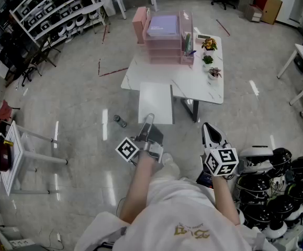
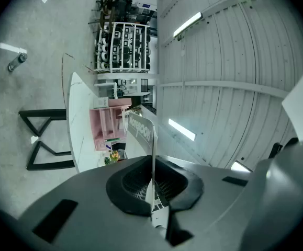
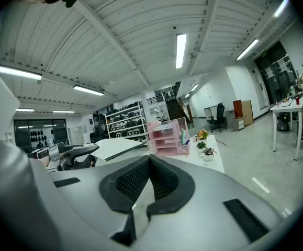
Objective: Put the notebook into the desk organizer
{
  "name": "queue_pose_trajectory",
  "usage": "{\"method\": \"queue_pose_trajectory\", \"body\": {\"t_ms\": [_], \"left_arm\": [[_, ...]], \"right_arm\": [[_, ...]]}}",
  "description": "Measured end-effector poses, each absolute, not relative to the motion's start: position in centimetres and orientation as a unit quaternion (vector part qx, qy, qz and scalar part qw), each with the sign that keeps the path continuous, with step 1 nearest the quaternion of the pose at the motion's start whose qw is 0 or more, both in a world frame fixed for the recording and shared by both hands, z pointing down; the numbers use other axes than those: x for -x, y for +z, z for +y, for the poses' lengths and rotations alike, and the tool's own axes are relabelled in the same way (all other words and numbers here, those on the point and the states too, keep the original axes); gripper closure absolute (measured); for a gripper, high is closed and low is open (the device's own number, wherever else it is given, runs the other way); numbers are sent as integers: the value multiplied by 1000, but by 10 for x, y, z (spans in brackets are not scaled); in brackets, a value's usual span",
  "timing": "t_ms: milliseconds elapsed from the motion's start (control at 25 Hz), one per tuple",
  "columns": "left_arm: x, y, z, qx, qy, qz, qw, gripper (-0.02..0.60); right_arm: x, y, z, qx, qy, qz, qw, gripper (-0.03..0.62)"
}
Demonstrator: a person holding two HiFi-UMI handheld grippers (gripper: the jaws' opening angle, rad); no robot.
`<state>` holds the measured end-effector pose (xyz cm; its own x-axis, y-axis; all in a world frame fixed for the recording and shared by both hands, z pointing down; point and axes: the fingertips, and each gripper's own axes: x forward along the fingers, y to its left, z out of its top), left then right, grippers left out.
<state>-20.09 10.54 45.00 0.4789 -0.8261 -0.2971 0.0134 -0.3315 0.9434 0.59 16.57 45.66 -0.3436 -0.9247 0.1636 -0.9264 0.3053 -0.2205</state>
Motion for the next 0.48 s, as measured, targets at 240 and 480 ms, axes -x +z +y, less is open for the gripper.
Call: {"method": "queue_pose_trajectory", "body": {"t_ms": [240, 480], "left_arm": [[196, 450, 108, -695, -426, -288, 503, 555], [188, 454, 96, -687, -433, -292, 505, 555]], "right_arm": [[-15, 456, 169, -573, 141, -807, 1, 585], [-33, 461, 165, -579, 159, -800, -15, 585]]}}
